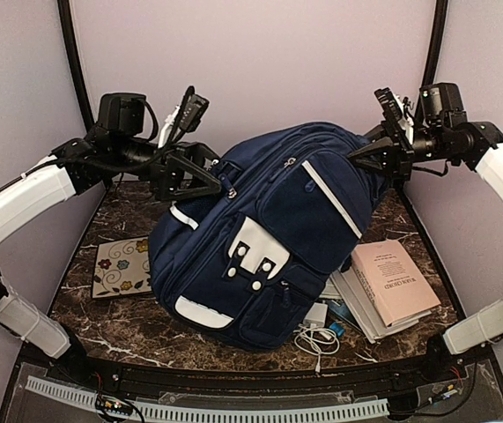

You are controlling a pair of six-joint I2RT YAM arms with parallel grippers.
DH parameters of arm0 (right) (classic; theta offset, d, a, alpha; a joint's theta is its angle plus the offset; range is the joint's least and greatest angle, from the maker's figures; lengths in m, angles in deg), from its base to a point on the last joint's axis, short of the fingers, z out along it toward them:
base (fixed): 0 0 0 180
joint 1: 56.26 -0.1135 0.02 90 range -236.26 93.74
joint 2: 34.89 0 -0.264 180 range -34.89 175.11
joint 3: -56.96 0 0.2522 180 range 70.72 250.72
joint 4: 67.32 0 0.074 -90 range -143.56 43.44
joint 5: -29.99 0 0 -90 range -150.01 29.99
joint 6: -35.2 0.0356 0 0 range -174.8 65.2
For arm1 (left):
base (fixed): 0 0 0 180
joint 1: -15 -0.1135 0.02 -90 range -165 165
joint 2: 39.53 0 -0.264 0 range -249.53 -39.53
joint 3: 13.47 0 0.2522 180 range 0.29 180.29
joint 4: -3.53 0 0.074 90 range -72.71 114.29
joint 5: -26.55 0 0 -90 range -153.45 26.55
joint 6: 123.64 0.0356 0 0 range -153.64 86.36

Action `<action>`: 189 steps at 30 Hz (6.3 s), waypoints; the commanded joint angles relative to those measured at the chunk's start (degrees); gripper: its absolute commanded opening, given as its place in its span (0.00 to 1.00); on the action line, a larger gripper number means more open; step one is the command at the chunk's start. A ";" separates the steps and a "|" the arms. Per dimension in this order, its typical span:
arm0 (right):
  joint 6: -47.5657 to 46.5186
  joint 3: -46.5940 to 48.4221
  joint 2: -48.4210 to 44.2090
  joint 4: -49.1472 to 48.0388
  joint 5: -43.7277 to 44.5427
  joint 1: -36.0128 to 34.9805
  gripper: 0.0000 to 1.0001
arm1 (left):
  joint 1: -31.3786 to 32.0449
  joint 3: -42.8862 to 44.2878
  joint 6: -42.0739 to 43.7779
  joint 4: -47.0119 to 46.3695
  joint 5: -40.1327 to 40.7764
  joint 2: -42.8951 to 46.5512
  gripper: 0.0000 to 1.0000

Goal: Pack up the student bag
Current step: Pass from the right arm to the left, then pass from the left arm to the right, then pass from the right arm to the left, then pass from the left arm to the right

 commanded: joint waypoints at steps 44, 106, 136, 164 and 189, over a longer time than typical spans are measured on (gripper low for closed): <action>31.28 -10.17 -9.64 -38.19 17.12 0.74 0.80 | 1.97 -10.42 4.43 -5.85 22.29 8.64 0.00; 67.28 -21.85 -5.30 -78.70 9.87 0.41 0.00 | 12.44 -26.60 25.97 -19.17 22.84 18.95 0.00; 84.67 -20.09 10.35 -111.62 -8.40 2.65 0.00 | 19.44 -18.94 24.14 -7.34 40.02 15.57 0.96; 46.65 -17.16 1.49 -59.63 6.38 0.05 0.19 | 18.21 -13.70 17.24 -24.21 42.72 -5.11 0.00; 42.00 -18.20 -21.21 -28.64 49.18 -14.14 0.63 | 18.30 -5.82 3.98 -22.38 74.13 -3.00 0.00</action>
